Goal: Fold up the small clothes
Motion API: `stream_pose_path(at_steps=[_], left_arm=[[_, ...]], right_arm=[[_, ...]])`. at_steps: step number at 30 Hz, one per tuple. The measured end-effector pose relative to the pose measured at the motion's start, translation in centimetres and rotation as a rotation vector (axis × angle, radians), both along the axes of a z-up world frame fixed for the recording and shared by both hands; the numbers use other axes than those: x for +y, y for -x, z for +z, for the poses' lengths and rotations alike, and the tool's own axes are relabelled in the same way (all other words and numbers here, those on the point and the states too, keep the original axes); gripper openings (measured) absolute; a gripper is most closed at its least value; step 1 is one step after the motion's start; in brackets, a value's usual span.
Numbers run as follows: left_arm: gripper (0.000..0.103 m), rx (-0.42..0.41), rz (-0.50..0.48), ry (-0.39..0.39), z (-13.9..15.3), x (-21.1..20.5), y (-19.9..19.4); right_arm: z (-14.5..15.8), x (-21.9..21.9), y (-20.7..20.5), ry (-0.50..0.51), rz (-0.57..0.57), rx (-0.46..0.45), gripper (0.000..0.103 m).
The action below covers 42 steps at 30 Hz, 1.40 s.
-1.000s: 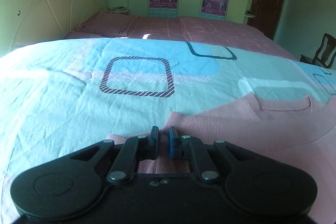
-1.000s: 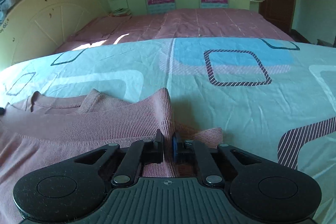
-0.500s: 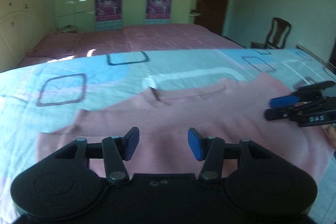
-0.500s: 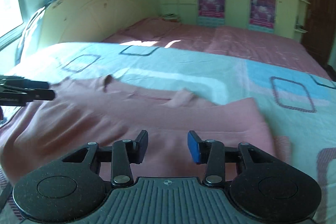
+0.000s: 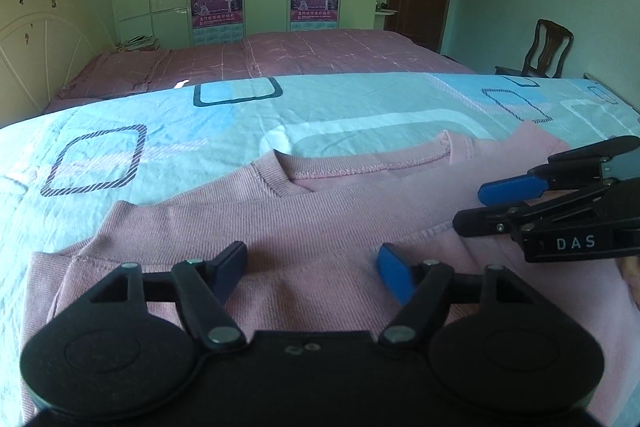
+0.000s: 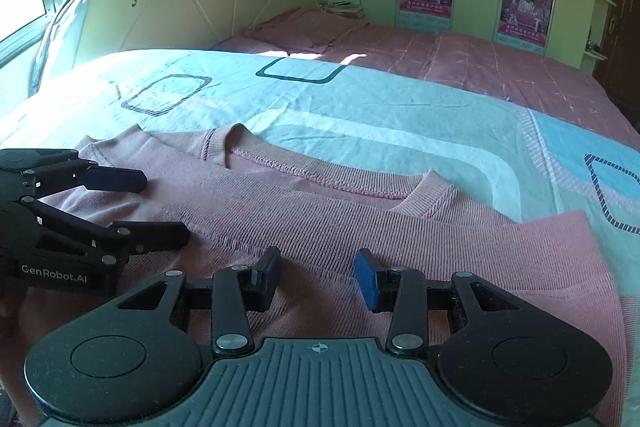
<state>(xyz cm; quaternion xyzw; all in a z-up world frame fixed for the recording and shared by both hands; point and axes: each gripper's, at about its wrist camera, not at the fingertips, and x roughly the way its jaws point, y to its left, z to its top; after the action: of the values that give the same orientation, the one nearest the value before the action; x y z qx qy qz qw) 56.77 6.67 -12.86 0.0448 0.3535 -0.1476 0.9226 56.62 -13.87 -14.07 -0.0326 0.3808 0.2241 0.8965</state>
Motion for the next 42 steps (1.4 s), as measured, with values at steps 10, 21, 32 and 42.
stream_pose_path(at_steps=[10,21,32,42], left_arm=[[0.072,0.006,0.138,-0.020,-0.2,8.0,-0.5],[0.069,-0.068,0.013,0.085,2.3,-0.5,7.7],[0.068,-0.053,0.033,0.033,1.3,-3.6,9.4],[0.076,-0.082,0.092,-0.022,0.6,-2.3,10.8]], right_arm=[[-0.4,-11.3,-0.1,0.066,-0.286,-0.013,0.040],[3.2,-4.9,9.6,-0.073,-0.055,-0.126,0.040],[1.6,-1.7,12.5,-0.043,-0.027,-0.116,0.040],[1.3,-4.1,13.6,-0.052,-0.103,-0.123,0.040]])
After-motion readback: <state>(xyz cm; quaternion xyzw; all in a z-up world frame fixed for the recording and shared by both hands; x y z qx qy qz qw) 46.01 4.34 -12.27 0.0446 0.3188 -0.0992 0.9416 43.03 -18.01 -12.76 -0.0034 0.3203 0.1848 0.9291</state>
